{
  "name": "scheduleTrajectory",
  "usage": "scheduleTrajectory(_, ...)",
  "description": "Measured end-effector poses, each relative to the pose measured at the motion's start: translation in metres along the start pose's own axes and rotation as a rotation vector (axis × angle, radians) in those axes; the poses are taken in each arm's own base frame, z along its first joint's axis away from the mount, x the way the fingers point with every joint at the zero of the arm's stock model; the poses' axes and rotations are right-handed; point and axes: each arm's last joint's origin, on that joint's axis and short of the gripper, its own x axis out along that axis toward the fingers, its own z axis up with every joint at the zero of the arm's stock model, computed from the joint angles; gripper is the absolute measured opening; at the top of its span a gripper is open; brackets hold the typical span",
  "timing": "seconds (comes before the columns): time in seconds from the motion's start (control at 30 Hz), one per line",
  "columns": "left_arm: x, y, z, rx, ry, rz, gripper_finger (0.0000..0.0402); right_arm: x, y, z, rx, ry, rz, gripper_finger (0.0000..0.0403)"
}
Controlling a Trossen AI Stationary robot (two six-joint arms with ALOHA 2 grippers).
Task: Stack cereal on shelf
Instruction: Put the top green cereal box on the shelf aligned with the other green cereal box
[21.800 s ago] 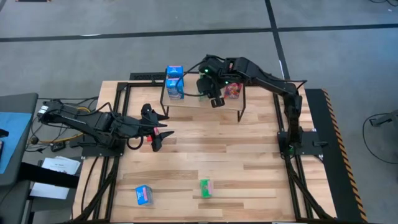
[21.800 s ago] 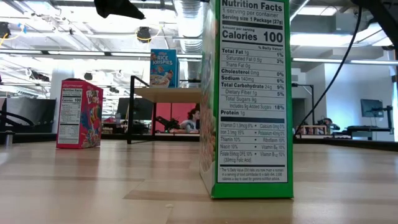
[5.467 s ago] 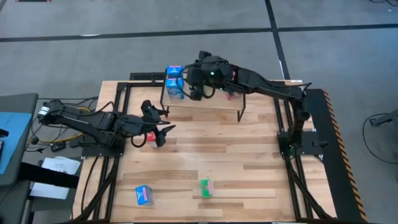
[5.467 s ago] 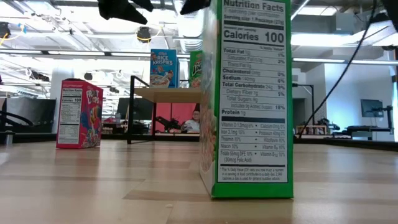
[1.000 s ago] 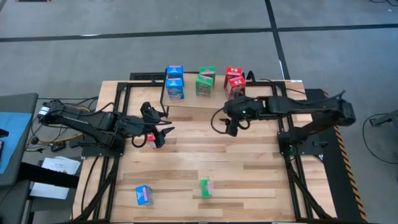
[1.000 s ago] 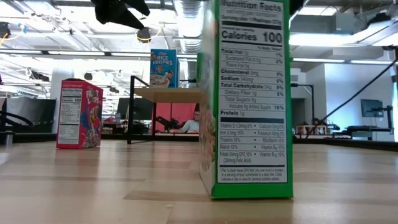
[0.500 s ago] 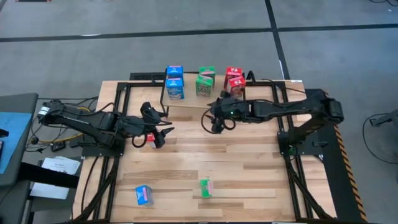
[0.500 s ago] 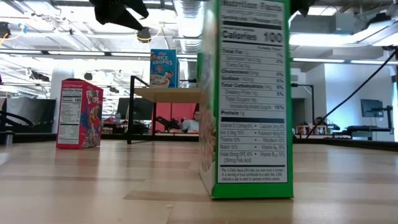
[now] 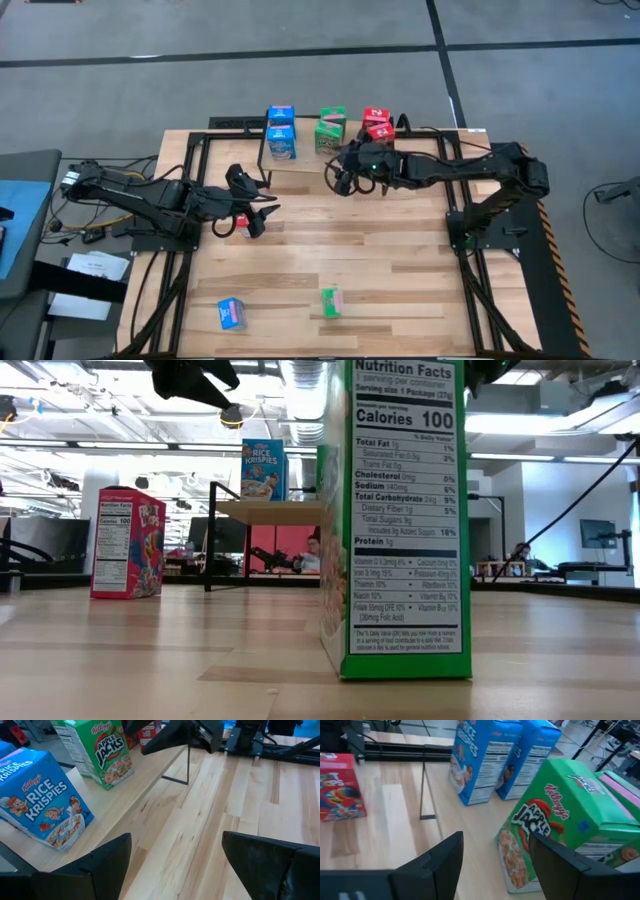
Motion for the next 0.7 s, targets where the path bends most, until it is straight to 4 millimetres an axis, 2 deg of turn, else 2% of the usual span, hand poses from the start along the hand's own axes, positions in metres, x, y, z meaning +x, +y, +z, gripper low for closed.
scheduleTrajectory(0.33,0.0001,0.0,-0.0001,0.0,0.001,0.001,0.0303,0.0019,-0.0076,-0.0011,0.007,0.013,-0.08,0.0249)
scheduleTrajectory(0.7,0.0,0.0,-0.0001,-0.001,0.001,0.001,0.0303,-0.001,0.0006,0.0011,0.002,-0.002,-0.056,0.0249)
